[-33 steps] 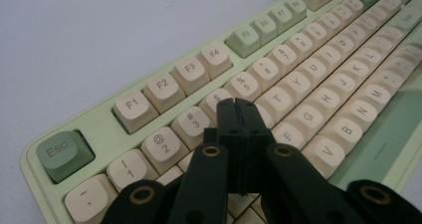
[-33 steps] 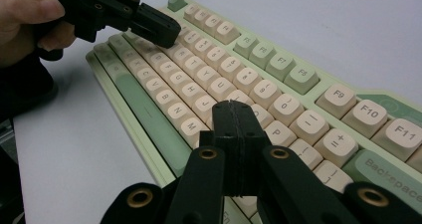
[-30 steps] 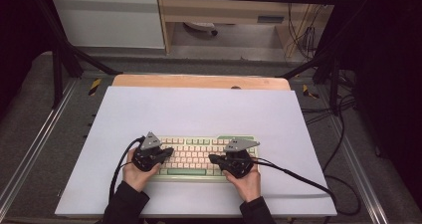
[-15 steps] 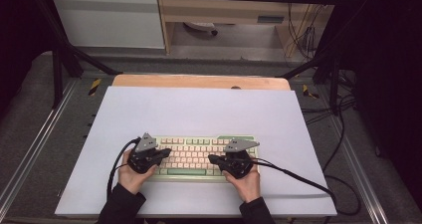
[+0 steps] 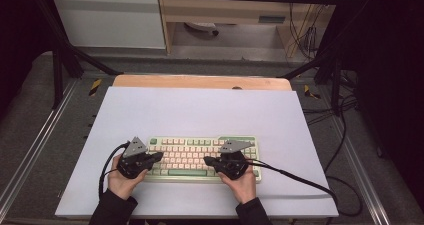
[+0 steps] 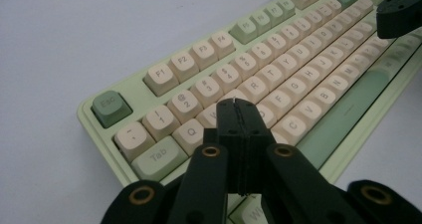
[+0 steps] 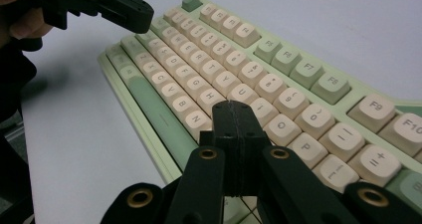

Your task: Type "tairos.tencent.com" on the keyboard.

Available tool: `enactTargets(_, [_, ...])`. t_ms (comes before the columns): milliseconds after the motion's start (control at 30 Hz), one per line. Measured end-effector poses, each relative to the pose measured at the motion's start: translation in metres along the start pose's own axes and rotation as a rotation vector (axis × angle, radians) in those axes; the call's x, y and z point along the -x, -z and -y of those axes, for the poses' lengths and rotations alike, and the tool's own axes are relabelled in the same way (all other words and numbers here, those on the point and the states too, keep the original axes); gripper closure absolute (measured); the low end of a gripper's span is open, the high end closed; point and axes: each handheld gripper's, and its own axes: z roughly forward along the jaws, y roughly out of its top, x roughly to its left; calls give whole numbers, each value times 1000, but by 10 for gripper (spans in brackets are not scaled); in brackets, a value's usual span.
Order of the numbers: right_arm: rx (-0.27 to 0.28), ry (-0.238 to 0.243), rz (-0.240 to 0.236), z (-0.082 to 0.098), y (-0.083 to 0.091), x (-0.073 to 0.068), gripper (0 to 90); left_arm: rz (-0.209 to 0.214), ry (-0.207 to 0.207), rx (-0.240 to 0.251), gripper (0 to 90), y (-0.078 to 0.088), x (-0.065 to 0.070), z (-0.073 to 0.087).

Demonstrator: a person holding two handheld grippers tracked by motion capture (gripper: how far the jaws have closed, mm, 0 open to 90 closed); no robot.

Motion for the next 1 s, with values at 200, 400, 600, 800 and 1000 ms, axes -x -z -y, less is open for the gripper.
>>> enactTargets(200, [-11, 7, -12, -4, -11, -7, 900, -4, 18, 2, 898, 3, -5, 7])
enactTargets(400, [-20, 8, -24, -5, -22, -11, 900, 1, 23, -1, 898, 3, -6, 9])
enactTargets(600, [-30, 9, -30, -3, -29, -13, 900, 1, 24, 0, 898, 3, -7, 9])
enactTargets(800, [-46, 15, -36, -2, -36, -15, 900, 0, 26, 2, 898, 3, -7, 9])
enactTargets(1000, [-53, 21, -39, 0, -39, -16, 900, -1, 26, 2, 899, 3, -7, 9])
